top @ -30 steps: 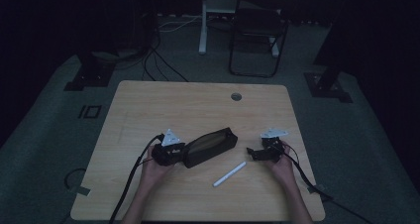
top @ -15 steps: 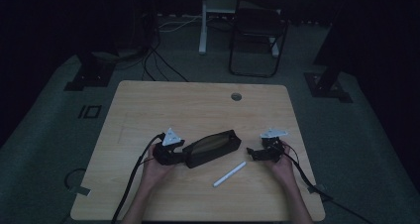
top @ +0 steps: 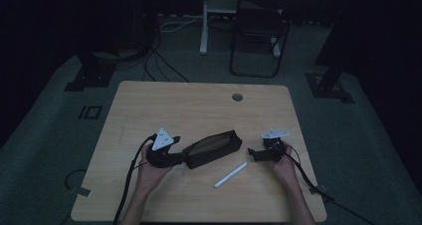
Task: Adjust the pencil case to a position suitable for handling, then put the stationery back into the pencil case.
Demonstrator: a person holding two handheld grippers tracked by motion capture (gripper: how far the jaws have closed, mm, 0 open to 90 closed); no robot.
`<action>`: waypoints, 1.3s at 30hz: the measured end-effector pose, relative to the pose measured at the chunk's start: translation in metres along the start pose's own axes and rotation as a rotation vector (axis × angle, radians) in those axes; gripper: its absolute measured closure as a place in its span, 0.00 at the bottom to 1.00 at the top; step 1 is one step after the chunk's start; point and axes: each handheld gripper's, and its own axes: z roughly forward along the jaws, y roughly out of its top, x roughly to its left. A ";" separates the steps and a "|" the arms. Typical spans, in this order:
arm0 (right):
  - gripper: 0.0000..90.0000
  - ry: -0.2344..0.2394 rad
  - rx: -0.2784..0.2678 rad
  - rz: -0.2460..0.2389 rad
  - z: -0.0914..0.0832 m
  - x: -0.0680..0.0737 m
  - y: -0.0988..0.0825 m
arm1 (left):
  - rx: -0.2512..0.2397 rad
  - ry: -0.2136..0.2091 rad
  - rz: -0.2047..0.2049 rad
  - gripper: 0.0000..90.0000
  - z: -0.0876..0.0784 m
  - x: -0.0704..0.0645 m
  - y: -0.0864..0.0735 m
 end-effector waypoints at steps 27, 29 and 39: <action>0.15 0.000 0.000 0.000 0.000 0.000 0.000 | 0.044 -0.093 0.111 0.44 0.010 -0.059 -0.003; 0.15 0.000 0.000 0.001 0.000 0.000 0.000 | 0.056 -0.100 0.124 0.44 0.014 -0.065 -0.004; 0.30 -0.021 -0.022 0.021 -0.005 -0.003 -0.003 | 0.119 -0.120 0.176 0.44 0.032 -0.086 -0.014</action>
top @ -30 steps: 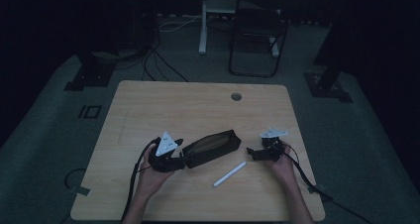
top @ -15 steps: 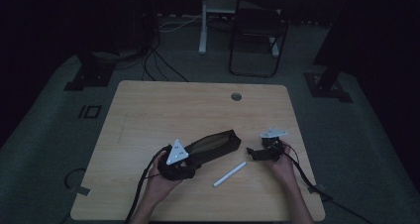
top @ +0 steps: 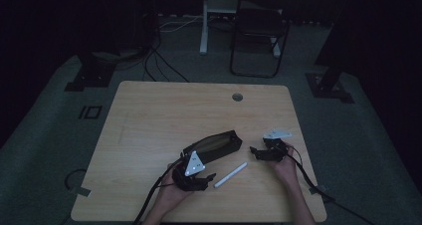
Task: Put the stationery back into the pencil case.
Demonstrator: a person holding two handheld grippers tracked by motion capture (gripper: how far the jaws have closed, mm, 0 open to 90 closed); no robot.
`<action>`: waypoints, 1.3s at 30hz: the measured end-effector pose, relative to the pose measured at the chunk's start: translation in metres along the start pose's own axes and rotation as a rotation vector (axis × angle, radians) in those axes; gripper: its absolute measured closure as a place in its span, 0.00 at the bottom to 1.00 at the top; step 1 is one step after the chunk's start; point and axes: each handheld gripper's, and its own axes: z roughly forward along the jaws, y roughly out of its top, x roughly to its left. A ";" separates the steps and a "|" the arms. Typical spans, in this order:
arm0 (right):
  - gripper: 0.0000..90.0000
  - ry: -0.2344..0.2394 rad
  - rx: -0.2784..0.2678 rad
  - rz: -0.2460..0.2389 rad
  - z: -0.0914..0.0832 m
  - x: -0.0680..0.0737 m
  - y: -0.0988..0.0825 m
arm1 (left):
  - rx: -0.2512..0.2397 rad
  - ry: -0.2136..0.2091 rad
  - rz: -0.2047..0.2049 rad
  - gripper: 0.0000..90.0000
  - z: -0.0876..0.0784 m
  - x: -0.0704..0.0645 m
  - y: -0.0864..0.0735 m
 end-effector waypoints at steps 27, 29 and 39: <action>0.70 0.040 0.006 0.002 -0.017 0.008 -0.006 | 0.135 -0.043 0.041 0.47 0.053 -0.026 -0.020; 0.74 0.053 -0.006 0.004 -0.021 0.009 -0.006 | 0.130 -0.055 0.033 0.48 0.054 -0.027 -0.020; 0.79 0.067 0.006 -0.042 -0.031 0.028 -0.013 | 0.129 -0.050 0.023 0.55 0.054 -0.024 -0.019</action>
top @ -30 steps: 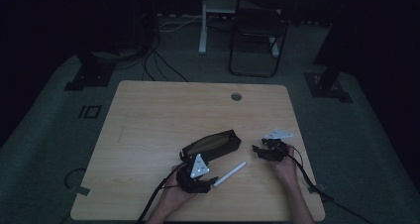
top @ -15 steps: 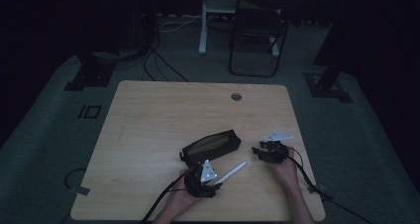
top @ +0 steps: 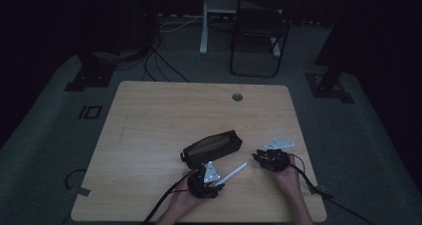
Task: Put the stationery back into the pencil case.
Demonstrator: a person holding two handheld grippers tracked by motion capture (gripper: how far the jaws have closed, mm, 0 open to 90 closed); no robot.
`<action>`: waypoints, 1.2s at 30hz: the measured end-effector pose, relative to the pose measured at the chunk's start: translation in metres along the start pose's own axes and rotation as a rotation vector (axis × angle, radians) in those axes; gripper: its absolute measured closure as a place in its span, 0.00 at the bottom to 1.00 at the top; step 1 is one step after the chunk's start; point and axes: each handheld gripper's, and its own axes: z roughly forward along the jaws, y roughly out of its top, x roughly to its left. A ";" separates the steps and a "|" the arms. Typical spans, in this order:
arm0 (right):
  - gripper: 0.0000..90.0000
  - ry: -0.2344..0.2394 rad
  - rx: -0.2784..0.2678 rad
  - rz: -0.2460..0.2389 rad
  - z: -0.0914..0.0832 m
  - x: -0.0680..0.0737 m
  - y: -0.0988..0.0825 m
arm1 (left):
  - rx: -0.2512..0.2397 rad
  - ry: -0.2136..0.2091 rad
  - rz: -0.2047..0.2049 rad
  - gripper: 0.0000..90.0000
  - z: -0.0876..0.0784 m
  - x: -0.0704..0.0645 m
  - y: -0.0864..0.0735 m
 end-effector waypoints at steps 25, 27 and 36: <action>0.79 0.090 0.001 -0.034 0.007 0.038 0.004 | 0.019 0.053 0.013 0.69 -0.004 0.008 -0.001; 0.79 0.096 0.003 -0.047 0.008 0.041 0.006 | 0.023 0.055 0.015 0.70 -0.005 0.009 -0.001; 0.79 0.151 0.021 -0.111 0.014 0.058 0.009 | 0.054 0.044 0.004 0.72 -0.015 0.023 -0.007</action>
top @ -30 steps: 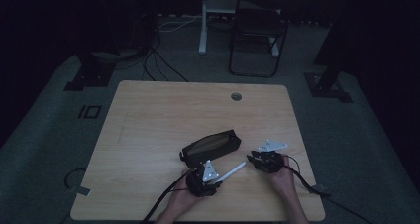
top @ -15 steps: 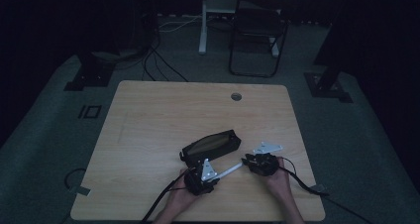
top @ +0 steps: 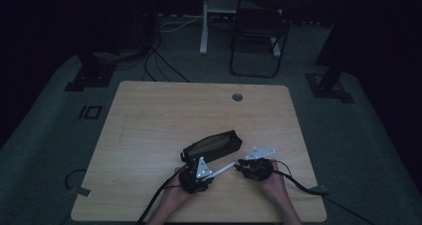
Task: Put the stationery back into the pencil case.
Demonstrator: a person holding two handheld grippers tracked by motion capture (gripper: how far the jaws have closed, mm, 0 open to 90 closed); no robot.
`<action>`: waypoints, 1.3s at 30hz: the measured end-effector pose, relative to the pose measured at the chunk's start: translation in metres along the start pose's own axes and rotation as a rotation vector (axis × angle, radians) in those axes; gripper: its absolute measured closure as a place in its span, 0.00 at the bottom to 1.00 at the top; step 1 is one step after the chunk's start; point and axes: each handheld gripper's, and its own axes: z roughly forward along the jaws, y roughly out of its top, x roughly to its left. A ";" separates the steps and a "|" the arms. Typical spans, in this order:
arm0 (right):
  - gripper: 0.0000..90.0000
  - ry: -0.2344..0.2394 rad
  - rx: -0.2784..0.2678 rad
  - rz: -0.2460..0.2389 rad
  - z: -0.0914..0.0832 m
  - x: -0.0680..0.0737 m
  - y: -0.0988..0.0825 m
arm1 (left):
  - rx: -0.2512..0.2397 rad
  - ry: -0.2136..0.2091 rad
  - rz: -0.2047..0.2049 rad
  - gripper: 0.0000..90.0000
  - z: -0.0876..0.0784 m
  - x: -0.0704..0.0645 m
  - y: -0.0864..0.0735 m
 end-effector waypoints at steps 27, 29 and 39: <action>0.61 -0.146 -0.017 0.084 -0.009 -0.041 -0.013 | -0.010 -0.135 0.029 0.87 -0.005 0.013 -0.008; 0.61 -0.147 -0.022 0.085 -0.009 -0.042 -0.013 | -0.011 -0.131 0.031 0.87 -0.005 0.012 -0.008; 0.57 -0.153 -0.035 0.095 -0.009 -0.050 -0.015 | -0.008 -0.133 0.052 0.88 -0.007 0.010 -0.005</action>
